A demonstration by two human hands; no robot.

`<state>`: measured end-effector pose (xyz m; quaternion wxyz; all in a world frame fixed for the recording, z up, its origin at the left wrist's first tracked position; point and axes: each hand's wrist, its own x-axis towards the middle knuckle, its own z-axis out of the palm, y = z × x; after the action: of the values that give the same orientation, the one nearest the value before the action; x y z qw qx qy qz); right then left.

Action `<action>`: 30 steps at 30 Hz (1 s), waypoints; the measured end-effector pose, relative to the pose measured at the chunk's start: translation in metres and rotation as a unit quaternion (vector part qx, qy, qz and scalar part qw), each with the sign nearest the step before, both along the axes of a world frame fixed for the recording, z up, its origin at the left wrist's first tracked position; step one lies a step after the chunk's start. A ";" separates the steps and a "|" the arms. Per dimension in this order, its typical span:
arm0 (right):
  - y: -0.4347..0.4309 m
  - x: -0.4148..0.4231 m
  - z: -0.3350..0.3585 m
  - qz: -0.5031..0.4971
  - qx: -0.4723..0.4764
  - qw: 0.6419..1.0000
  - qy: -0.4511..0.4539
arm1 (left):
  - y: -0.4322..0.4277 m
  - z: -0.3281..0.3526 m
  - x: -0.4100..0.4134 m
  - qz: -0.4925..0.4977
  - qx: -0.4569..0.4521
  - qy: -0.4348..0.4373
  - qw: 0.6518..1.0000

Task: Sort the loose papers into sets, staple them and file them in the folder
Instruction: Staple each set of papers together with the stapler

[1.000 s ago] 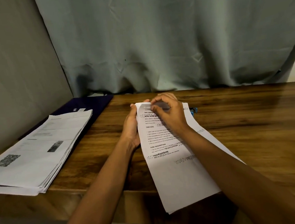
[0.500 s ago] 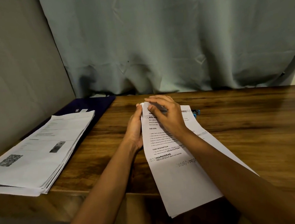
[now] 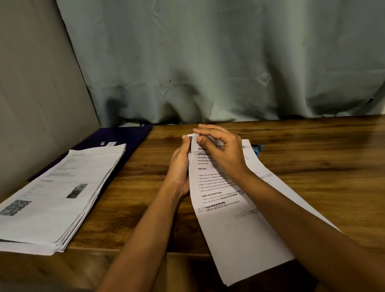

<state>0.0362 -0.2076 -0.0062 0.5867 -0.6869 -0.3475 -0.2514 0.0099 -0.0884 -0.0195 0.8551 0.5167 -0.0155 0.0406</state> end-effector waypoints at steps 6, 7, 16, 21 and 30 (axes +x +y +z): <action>-0.002 0.001 0.002 0.011 0.033 0.999 0.010 | -0.001 0.001 -0.004 0.022 0.021 -0.009 0.999; -0.003 0.001 0.002 0.011 0.032 0.999 0.015 | -0.001 0.002 -0.004 0.027 0.023 -0.010 0.999; -0.004 0.009 0.003 -0.026 0.000 0.999 -0.023 | -0.005 0.005 -0.006 0.058 0.041 -0.023 0.997; -0.004 0.009 0.005 -0.015 0.001 1.000 -0.011 | -0.006 0.006 -0.007 0.057 0.043 -0.031 0.997; -0.005 0.008 0.005 -0.029 -0.006 0.999 -0.029 | -0.006 0.010 -0.011 0.052 0.036 -0.024 0.998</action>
<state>0.0438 -0.2123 -0.0012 0.5648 -0.6926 -0.3460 -0.2856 -0.0014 -0.0946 -0.0100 0.8320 0.5462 -0.0105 0.0964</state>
